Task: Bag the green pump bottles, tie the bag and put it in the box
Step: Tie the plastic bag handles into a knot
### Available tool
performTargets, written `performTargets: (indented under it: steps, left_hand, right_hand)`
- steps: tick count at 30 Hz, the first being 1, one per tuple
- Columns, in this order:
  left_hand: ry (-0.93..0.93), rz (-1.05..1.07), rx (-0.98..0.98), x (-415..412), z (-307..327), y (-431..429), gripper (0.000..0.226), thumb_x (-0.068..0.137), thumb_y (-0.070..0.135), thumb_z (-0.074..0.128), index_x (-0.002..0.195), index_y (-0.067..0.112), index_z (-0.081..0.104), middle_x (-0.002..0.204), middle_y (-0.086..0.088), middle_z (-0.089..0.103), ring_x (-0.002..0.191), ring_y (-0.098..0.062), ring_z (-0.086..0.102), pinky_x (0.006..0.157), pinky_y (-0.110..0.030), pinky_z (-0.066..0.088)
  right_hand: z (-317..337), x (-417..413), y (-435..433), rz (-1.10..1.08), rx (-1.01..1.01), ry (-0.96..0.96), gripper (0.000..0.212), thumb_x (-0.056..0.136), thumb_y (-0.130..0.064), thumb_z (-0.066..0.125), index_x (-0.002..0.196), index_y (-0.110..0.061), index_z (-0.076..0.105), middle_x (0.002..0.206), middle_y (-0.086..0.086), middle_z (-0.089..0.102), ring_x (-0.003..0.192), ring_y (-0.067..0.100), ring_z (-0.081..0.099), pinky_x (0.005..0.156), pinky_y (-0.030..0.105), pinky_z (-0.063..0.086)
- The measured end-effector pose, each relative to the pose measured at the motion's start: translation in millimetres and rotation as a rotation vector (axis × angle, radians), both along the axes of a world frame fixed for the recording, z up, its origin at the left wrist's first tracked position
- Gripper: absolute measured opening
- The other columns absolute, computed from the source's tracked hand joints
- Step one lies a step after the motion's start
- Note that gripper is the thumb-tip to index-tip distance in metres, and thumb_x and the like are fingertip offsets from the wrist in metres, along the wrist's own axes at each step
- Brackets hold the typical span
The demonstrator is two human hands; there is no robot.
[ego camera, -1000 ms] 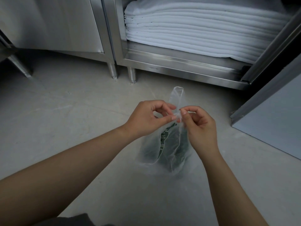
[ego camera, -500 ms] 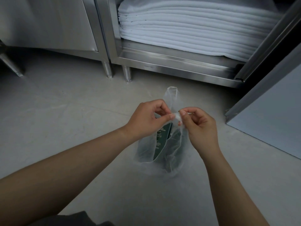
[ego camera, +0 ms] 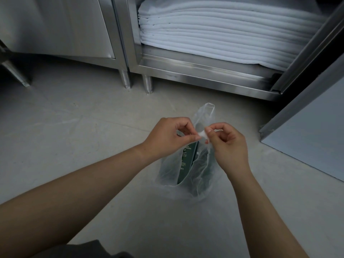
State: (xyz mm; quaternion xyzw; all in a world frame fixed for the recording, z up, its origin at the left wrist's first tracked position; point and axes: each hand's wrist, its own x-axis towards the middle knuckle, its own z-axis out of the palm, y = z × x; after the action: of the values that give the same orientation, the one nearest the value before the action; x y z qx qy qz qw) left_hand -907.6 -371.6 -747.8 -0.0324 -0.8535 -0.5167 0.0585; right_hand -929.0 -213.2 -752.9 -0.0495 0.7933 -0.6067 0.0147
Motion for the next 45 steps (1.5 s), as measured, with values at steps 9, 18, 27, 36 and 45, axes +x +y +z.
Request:
performTargets:
  steps: [9, 18, 27, 36, 45]
  left_hand:
    - [-0.017, 0.211, 0.126, -0.7, -2.6, 2.5, 0.010, 0.074, 0.022, 0.077, 0.069, 0.021, 0.068, 0.068, 0.010, 0.070, 0.060, 0.000, 0.064, 0.059, -0.010, 0.046]
    - [-0.112, 0.223, 0.204, -4.1, -3.4, -0.3, 0.011, 0.072, 0.021, 0.078, 0.066, 0.021, 0.069, 0.065, 0.004, 0.070, 0.058, -0.005, 0.063, 0.058, -0.017, 0.047]
    - [-0.131, 0.135, 0.205, -1.2, -1.1, -3.4, 0.008, 0.072, 0.019, 0.078, 0.071, 0.015, 0.071, 0.066, 0.002, 0.071, 0.062, -0.009, 0.067, 0.062, -0.019, 0.051]
    - [0.014, 0.130, 0.134, 0.4, 0.4, -3.0, 0.009, 0.072, 0.021, 0.077, 0.074, 0.017, 0.070, 0.077, 0.003, 0.073, 0.072, -0.009, 0.068, 0.072, -0.021, 0.054]
    - [0.024, 0.120, 0.239, -2.6, -3.0, 0.6, 0.015, 0.075, 0.010, 0.074, 0.069, 0.019, 0.063, 0.074, 0.000, 0.072, 0.068, -0.008, 0.067, 0.069, -0.019, 0.052]
  right_hand:
    - [2.5, 2.3, 0.0, 0.079, 0.017, 0.037, 0.021, 0.081, -0.024, 0.071, 0.098, -0.023, 0.059, 0.060, 0.001, 0.064, 0.047, 0.003, 0.049, 0.050, 0.013, 0.041]
    - [-1.0, 0.1, 3.8, 0.140, 0.313, 0.339, 0.027, 0.078, -0.017, 0.073, 0.101, -0.031, 0.069, 0.085, -0.020, 0.062, 0.079, -0.007, 0.055, 0.067, 0.003, 0.039]
    - [-6.5, -2.5, -0.2, 0.112, 0.482, 0.414, 0.015, 0.082, -0.026, 0.070, 0.096, -0.022, 0.073, 0.083, -0.010, 0.060, 0.075, 0.004, 0.052, 0.066, 0.008, 0.036]
    - [2.7, -0.8, -4.2, 0.154, 0.228, 0.160, 0.006, 0.087, -0.022, 0.065, 0.081, -0.022, 0.064, 0.078, -0.017, 0.062, 0.074, -0.010, 0.057, 0.063, 0.002, 0.040]
    - [9.6, -0.7, -5.5, 0.170, -0.026, 0.008, 0.006, 0.086, -0.012, 0.066, 0.087, -0.018, 0.065, 0.075, -0.010, 0.070, 0.069, -0.006, 0.065, 0.062, 0.004, 0.044]
